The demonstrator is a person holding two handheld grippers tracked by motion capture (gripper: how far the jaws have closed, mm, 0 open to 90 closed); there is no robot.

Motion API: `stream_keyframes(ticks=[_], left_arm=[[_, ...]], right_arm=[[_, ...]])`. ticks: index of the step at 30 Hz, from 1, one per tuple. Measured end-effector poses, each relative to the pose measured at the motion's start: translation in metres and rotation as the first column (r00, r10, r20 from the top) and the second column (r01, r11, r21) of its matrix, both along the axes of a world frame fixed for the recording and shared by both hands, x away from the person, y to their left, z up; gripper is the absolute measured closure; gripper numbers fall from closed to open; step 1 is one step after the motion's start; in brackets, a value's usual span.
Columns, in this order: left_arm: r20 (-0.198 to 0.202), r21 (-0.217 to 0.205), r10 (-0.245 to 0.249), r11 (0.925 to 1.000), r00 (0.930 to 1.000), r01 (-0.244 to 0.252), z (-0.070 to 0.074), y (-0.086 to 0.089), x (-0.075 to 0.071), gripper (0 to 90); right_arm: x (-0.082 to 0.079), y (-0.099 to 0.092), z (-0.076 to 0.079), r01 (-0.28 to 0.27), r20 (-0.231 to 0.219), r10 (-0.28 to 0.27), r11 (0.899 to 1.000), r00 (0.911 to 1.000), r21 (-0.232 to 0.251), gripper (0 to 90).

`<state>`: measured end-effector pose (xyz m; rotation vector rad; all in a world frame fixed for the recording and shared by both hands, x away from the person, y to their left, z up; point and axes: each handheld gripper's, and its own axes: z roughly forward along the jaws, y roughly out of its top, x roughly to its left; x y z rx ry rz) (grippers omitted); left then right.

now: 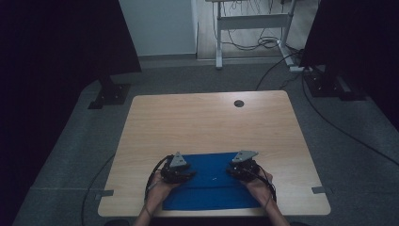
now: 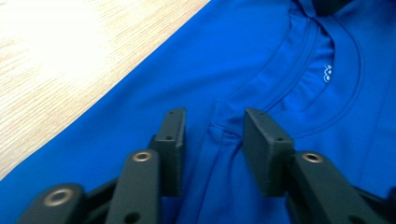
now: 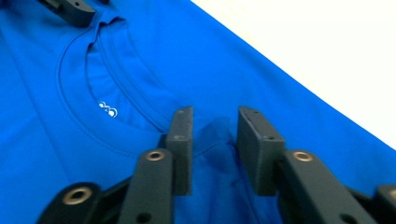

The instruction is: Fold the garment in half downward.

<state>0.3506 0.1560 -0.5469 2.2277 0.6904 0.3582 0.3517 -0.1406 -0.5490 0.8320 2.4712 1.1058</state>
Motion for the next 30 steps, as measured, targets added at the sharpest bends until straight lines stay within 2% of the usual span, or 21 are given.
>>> stream_keyframes(ticks=[2, 4, 9, 16, 21, 26, 30], left_arm=[[0.004, 0.005, 0.000, 1.0000, 1.0000, 0.000, 0.000, -0.002, -0.002, 71.5], [0.016, 0.010, 0.003, 0.9999, 0.9999, -0.003, 0.000, -0.002, -0.003, 76.6], [0.037, -0.004, 0.013, 0.9999, 0.9992, -0.013, 0.003, -0.001, -0.006, 84.6], [0.043, -0.015, 0.005, 0.9999, 0.9991, -0.004, 0.008, -0.001, -0.011, 87.7], [0.046, -0.040, -0.001, 0.9992, 0.9989, 0.003, 0.014, 0.001, -0.018, 87.9], [0.029, -0.087, -0.009, 0.9961, 0.9996, 0.011, 0.018, 0.009, -0.030, 88.0], [0.019, -0.102, -0.012, 0.9947, 0.9997, 0.014, 0.018, 0.012, -0.036, 88.0]], right_arm=[[-0.002, 0.001, 0.002, 0.004, 0.016, -0.004, 1.000, 0.9999, -0.009, 79.1], [-0.003, 0.000, 0.004, -0.001, 0.010, 0.001, 1.000, 1.0000, 0.000, 83.5], [-0.005, -0.001, 0.005, -0.007, -0.006, 0.007, 1.000, 1.0000, 0.021, 84.8], [-0.012, -0.003, 0.013, -0.020, 0.007, 0.019, 0.998, 0.9998, 0.063, 84.8], [-0.020, -0.004, 0.019, -0.035, 0.022, 0.034, 0.996, 0.9992, 0.086, 84.7], [-0.032, -0.005, 0.024, -0.057, 0.038, 0.054, 0.993, 0.9979, 0.103, 84.7], [-0.041, -0.007, 0.026, -0.073, 0.043, 0.069, 0.990, 0.9967, 0.117, 84.7]])
